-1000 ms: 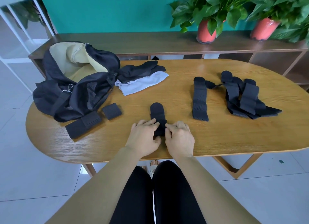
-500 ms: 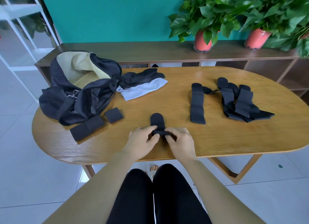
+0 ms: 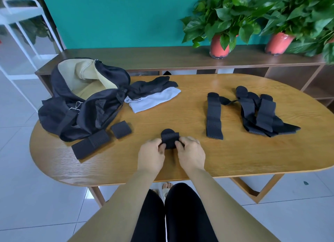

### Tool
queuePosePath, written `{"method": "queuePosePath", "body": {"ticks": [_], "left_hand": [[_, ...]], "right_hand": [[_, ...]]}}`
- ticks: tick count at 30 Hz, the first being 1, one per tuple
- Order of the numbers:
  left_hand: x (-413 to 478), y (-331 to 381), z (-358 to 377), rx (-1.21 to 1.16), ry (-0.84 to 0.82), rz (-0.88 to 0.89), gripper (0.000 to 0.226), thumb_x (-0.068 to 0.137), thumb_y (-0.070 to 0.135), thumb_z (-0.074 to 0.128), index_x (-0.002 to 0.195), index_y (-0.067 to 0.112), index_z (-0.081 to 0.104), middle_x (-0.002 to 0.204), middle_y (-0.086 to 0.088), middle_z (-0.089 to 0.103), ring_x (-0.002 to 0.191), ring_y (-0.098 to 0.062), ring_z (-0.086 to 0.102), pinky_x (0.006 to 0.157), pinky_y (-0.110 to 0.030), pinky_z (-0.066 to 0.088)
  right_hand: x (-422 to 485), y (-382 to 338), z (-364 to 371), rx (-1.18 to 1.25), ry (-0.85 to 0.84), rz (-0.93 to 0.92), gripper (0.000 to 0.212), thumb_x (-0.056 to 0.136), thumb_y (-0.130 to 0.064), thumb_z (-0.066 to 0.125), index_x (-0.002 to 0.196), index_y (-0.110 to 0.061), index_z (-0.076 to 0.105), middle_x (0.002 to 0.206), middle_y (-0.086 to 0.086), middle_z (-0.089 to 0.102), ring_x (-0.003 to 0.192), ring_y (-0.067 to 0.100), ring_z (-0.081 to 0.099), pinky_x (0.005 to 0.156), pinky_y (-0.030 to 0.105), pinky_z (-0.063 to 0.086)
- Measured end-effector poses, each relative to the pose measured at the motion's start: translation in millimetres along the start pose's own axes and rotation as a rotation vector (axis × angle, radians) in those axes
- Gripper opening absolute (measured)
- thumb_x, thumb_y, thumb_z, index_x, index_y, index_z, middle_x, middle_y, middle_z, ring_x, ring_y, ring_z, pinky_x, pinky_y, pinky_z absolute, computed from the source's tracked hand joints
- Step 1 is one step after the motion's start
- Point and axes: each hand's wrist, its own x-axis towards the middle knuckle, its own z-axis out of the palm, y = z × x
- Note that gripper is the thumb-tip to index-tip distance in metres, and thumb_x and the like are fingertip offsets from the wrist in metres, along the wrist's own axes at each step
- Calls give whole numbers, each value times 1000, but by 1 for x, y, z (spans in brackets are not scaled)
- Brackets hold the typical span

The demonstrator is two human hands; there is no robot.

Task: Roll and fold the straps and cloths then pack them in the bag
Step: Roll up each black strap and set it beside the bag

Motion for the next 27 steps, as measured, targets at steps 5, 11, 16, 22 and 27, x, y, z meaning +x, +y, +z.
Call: {"method": "queuePosePath", "body": {"ticks": [5,11,16,22,27], "left_hand": [[7,1,2,-41,6,2,9,92,17,58,97,14,65,83,-2,65,76,-20,59,68,-33,50],[8,1,2,-44,12,-16,31,92,19,60,122,13,55,89,-3,66,83,-22,63,71,-33,52],[7,1,2,-5,30,39,45,94,22,56,138,22,44,112,-1,57,90,-19,60,77,-33,51],[7,-1,5,65,5,109,34,98,22,47,130,17,57,126,-3,52,95,-21,63,78,-32,52],[13,-1,5,108,-63,116,36,99,24,44,133,19,55,130,-3,49,99,-19,62,83,-30,53]], "right_hand": [[5,-1,5,-76,15,15,24,96,-31,50,111,-20,66,102,0,63,100,19,51,69,27,37],[5,-1,8,-51,60,12,33,94,-31,53,125,-22,58,104,-6,65,103,15,52,74,27,42],[3,-4,7,-50,82,-6,32,93,-29,55,123,-23,48,97,-8,59,94,13,52,70,27,45],[1,-1,14,-95,143,-135,21,93,-21,57,111,-22,68,101,2,59,88,22,56,62,30,47],[3,1,17,-156,179,-150,16,90,-22,62,101,-20,73,91,2,60,80,23,55,57,28,44]]}}
